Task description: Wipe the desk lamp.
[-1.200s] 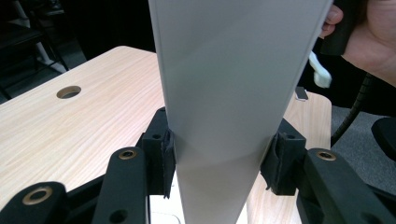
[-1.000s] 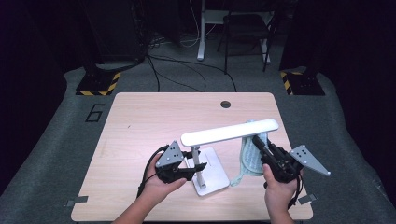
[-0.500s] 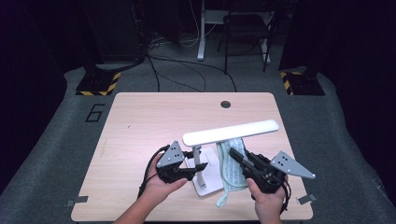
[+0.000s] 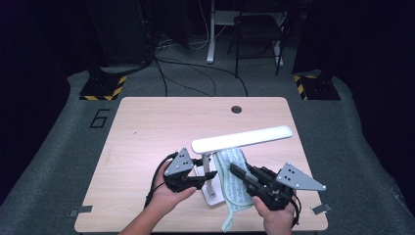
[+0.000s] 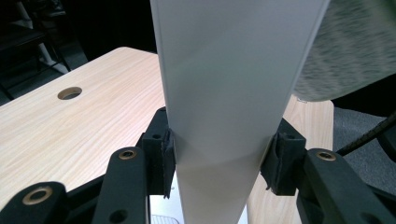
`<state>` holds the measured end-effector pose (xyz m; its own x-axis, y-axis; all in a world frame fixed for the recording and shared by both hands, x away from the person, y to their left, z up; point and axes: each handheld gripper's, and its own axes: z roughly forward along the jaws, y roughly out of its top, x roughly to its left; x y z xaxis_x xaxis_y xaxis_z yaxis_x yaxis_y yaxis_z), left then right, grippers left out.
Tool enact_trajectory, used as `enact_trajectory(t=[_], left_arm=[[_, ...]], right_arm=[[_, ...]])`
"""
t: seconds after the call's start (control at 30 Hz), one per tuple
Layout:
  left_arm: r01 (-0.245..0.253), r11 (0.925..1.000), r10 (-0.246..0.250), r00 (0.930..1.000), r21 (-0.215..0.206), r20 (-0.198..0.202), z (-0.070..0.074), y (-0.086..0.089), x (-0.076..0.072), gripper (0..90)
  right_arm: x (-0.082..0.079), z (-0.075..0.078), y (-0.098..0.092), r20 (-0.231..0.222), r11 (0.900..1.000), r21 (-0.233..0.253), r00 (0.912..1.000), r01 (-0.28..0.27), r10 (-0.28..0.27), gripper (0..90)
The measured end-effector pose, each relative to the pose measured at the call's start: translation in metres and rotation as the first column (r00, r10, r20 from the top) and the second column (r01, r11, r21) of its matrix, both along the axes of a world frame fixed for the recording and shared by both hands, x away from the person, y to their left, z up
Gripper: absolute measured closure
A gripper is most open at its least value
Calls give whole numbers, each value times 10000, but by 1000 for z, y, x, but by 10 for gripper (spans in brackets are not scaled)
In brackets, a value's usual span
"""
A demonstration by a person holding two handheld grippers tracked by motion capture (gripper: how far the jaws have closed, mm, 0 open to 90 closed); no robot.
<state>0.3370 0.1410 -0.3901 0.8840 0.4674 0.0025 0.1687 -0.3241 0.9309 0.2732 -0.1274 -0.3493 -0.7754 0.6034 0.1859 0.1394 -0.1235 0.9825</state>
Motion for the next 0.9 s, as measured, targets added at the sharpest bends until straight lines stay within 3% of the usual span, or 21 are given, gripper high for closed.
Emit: enact_trajectory(t=[0.13,0.2,0.33,0.37,0.4,0.43,0.57,0.63,0.7,0.9], left_arm=[[-37,9999,37,10000,-104,11,0,-1,0,527],[-47,9999,47,10000,-96,11,0,-1,0,526],[-46,9999,45,10000,-114,-11,0,0,0,526],[-73,9999,73,10000,-101,-22,0,0,0,527],[-40,10000,40,10000,-68,2,0,0,0,527],[-59,9999,59,10000,-106,-19,0,0,0,527],[-25,9999,25,10000,-117,-14,0,-1,0,527],[-37,9999,37,10000,-101,6,0,0,0,527],[-45,9999,45,10000,-122,-7,0,0,0,527],[-42,9999,42,10000,-114,-12,0,-1,0,526]], right_arm=[[-10,8,1,326,9995,222,9992,-217,210,758],[-15,20,1,605,9991,319,9979,-264,244,758],[-12,39,3,952,9998,119,9953,-178,166,757],[-10,44,2,1047,9995,262,9944,-189,161,758],[-6,46,1,969,9980,533,9949,-325,272,758],[0,51,-1,575,9982,514,9980,-307,278,758],[6,61,-6,611,9920,1207,9977,-370,297,758],[12,59,-8,175,9890,1440,9994,-325,303,758],[9,60,-6,463,9906,1338,9987,-268,208,759],[4,60,-1,762,9954,946,9968,156,-229,765]])
